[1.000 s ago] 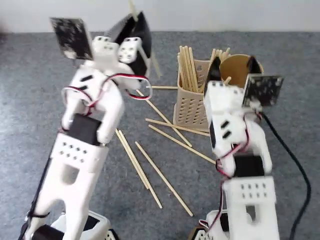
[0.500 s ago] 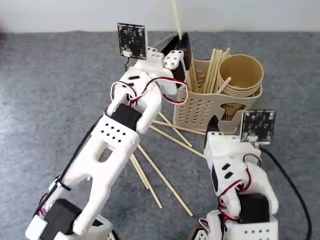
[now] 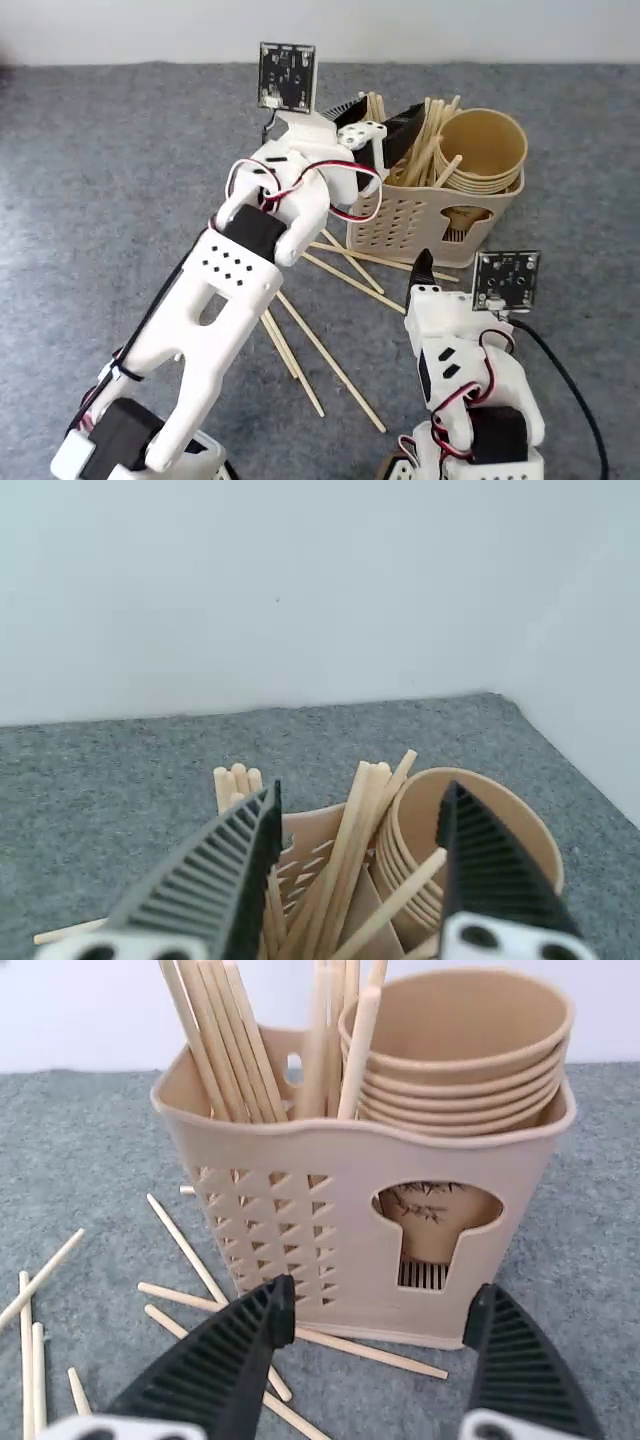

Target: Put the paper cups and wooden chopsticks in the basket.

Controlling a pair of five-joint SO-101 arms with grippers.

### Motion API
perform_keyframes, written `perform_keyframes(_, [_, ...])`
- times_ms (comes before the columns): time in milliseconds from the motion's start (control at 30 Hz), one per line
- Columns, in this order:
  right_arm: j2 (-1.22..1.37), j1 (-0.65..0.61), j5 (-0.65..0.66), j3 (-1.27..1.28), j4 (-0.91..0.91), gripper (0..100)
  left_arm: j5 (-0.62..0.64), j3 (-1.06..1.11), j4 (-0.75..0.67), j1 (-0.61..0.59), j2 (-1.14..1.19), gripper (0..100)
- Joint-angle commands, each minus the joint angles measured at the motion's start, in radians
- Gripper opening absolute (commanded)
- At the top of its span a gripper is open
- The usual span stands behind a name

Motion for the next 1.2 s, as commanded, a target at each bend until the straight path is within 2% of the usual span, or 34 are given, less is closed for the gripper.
perform_keyframes(0, [-0.008, 0.005, 0.026, 0.023, 0.01, 28.4, 0.008, -0.127, 0.13, -0.043, -0.118, 25])
perform_keyframes(167, [-0.008, -0.027, 0.031, 0.037, 0.041, 28.4, 0.008, -0.134, 0.305, -0.17, -0.238, 24])
perform_keyframes(400, [-0.008, -0.154, 0.025, 0.037, 0.116, 28.4, 0.006, -0.133, 0.559, -0.382, -0.402, 24])
perform_keyframes(567, [-0.007, -0.257, 0.002, 0.041, 0.153, 28.4, -0.129, -0.131, 0.773, -0.532, -0.497, 24])
perform_keyframes(700, [0.059, -0.371, -0.023, 0.04, 0.15, 28.4, -0.14, -0.071, 0.907, -0.598, -0.563, 24])
perform_keyframes(867, [0.289, -0.447, -0.075, -0.018, 0.105, 28.4, -0.155, 0.11, 0.893, -0.71, -0.657, 24])
perform_keyframes(1167, [0.74, -0.516, -0.074, -0.215, -0.004, 28.4, -0.212, 0.565, 0.654, -0.859, -0.822, 24])
